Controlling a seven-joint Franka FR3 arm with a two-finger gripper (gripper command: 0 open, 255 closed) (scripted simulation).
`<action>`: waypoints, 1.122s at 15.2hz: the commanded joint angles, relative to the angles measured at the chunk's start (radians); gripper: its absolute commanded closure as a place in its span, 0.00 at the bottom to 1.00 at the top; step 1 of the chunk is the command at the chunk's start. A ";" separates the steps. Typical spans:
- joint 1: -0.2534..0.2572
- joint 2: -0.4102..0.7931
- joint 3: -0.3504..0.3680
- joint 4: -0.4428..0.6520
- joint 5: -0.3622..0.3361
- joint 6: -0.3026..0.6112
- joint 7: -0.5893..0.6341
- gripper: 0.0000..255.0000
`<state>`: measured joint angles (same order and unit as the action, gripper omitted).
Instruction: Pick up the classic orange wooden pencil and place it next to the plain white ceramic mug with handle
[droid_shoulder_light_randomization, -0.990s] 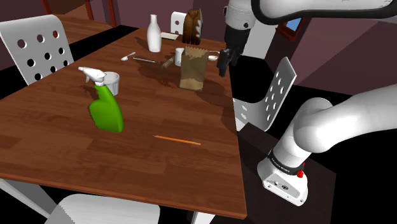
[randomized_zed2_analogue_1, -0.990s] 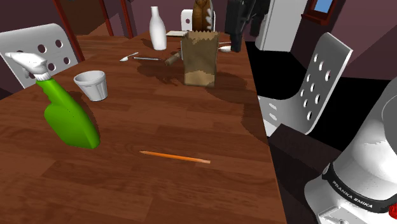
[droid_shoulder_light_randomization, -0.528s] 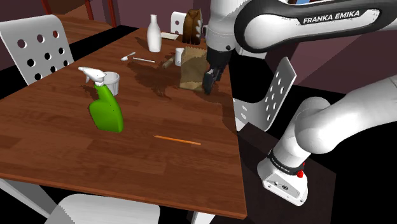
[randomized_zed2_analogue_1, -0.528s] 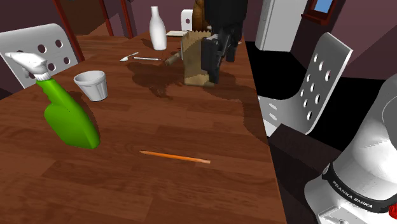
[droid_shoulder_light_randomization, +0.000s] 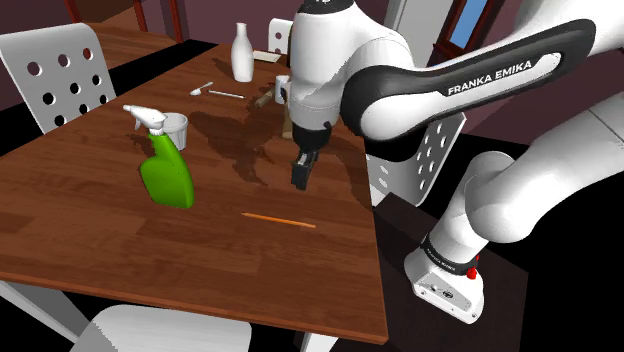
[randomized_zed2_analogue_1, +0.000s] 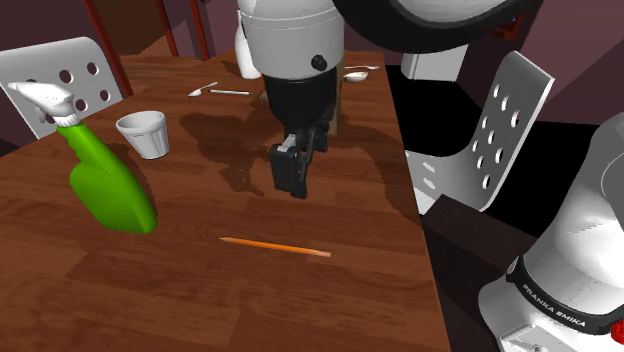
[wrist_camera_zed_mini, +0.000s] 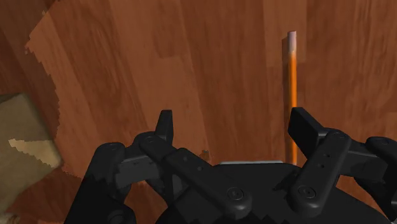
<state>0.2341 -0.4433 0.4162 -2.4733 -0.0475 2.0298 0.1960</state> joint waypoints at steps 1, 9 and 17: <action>0.018 0.037 0.035 -0.004 -0.004 0.035 0.013 0.00; 0.043 0.188 0.132 -0.002 -0.063 0.157 0.074 0.00; 0.025 0.237 0.139 -0.041 -0.101 0.238 0.102 0.00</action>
<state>0.2599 -0.2076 0.5550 -2.5132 -0.1480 2.2650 0.2976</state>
